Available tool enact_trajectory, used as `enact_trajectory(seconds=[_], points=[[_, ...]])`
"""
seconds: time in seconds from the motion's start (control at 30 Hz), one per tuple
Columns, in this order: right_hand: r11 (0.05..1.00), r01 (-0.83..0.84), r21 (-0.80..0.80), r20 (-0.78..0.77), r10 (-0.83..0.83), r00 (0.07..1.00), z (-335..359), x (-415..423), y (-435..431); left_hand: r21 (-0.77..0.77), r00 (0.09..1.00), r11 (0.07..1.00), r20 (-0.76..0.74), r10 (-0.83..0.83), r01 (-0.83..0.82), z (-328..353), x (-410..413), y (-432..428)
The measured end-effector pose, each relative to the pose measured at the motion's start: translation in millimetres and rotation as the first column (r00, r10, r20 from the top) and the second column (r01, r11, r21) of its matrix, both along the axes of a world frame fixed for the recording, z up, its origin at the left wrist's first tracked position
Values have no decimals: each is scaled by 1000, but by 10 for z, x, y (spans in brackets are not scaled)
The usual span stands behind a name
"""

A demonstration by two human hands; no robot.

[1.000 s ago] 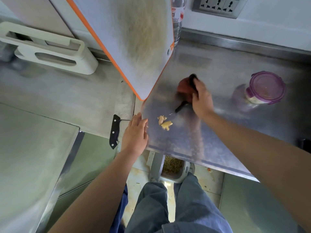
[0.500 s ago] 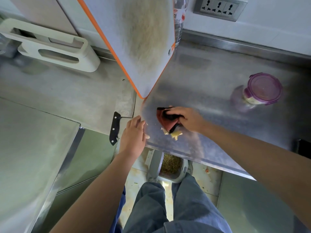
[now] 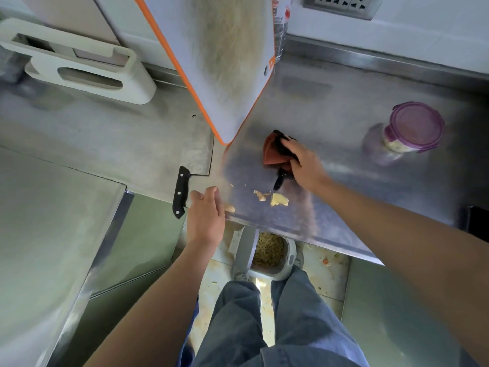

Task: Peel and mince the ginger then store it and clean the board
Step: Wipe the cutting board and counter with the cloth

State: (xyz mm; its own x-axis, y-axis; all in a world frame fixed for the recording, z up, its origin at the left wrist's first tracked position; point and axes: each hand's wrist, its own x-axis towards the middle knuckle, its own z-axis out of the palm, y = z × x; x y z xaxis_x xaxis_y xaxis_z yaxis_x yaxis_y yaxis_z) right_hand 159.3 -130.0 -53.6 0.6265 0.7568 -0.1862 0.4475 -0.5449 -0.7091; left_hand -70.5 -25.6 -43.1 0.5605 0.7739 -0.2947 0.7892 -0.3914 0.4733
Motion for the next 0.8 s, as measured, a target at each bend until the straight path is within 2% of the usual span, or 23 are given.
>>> enact_trajectory(seconds=[0.07,0.13,0.3,0.43,0.5,0.57,0.67,0.73,0.8], points=[[997,73,-10,23,-72,997,18,27,-51,-48,1000,999,19,14,-13,-7,16,-56],[992,117,-39,35,-116,993,10,18,-132,-67,999,997,25,-42,44,-8,42,-116],[998,-30,-53,-6,29,1000,-25,-44,-287,-61,982,982,62,-177,180,-26,193,-244],[988,148,36,23,-149,989,44,86,-368,-93,935,935,131,-330,343,5,350,-362],[971,227,78,38,-230,972,62,133,-357,-77,943,943,107,-316,325,10,348,-343],[970,229,79,23,-231,973,44,130,-266,-19,958,961,80,-275,278,0,276,-275],[995,82,54,-37,-80,996,24,-16,-16,51,979,980,55,-197,194,-9,138,-165],[990,-136,36,-69,138,988,23,-172,164,61,989,989,49,-140,136,-7,92,-135],[937,-348,-7,-115,345,931,32,-315,300,59,996,995,41,-83,80,2,82,-135]])
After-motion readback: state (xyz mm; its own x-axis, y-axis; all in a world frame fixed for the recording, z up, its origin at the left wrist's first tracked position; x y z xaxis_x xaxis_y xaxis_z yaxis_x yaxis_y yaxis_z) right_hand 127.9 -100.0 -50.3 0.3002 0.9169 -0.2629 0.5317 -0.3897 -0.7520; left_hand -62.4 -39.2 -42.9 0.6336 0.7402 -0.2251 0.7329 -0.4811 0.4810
